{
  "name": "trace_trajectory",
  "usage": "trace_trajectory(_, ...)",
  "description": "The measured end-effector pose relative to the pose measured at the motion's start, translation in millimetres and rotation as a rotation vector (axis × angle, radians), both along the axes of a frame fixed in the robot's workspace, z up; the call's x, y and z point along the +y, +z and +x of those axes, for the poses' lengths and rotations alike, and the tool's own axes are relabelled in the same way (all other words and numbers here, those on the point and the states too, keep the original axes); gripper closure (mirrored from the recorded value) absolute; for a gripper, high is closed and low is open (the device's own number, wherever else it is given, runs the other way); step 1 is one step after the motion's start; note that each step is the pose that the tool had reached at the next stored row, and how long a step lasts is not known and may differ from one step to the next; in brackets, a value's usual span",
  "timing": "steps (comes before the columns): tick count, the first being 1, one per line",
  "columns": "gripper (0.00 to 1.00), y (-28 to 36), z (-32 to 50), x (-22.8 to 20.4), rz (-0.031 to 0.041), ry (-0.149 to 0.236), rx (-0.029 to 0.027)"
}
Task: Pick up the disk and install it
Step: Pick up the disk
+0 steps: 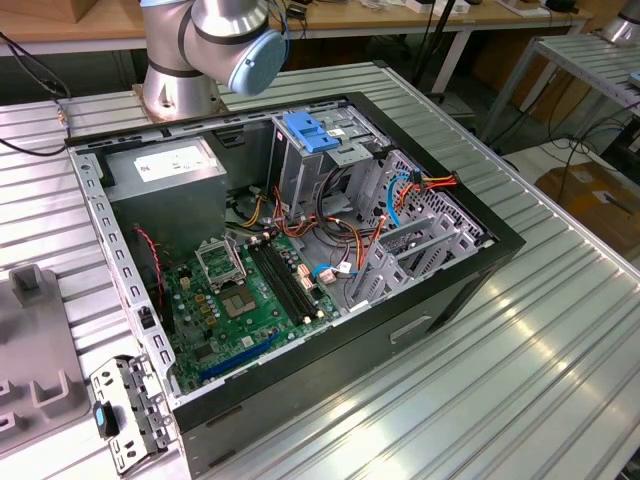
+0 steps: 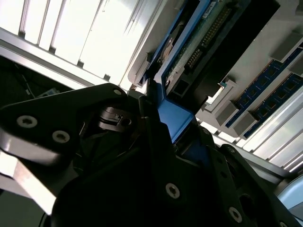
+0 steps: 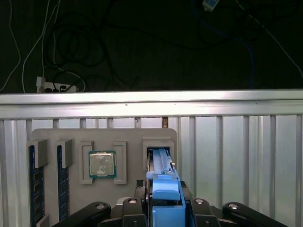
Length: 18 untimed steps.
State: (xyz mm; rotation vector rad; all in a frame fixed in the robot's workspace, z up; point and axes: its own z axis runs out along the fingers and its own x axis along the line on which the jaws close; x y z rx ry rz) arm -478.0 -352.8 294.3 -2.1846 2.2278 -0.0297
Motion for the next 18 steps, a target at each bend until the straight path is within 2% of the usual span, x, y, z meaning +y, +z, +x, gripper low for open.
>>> trace_trajectory(10,0.63,0.0,0.0,-0.2,-0.0001,0.008,0.0001)
trace_trajectory(18,0.63,-0.1,-0.1,-0.2,0.0,-0.015,0.0001)
